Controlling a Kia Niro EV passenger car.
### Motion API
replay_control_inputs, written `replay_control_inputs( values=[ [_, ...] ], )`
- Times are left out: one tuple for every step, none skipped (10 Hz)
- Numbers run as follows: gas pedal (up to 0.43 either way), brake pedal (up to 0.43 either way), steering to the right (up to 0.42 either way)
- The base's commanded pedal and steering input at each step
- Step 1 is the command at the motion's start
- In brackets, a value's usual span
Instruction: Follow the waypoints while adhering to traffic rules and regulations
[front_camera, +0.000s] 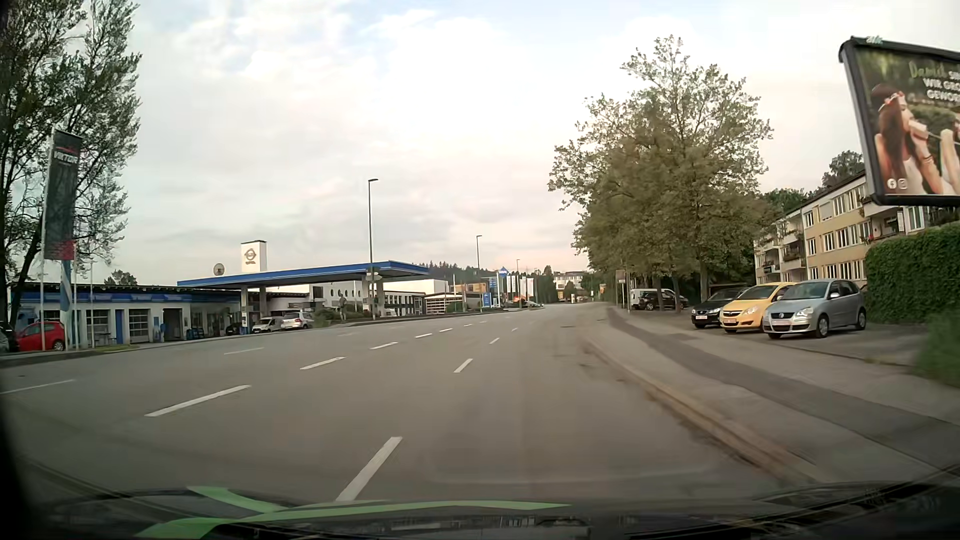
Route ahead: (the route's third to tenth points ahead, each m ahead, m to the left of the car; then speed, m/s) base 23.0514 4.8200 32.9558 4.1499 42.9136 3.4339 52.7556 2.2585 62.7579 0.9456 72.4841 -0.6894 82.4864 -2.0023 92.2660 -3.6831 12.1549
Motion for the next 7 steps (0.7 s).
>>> replay_control_inputs(
  values=[
    [0.079,0.000,0.011],
    [0.079,0.000,0.011],
    [0.079,0.000,0.011],
    [0.079,0.000,0.011],
    [0.079,0.000,0.010],
    [0.079,0.000,0.010],
    [0.079,0.000,0.009]
  ],
)
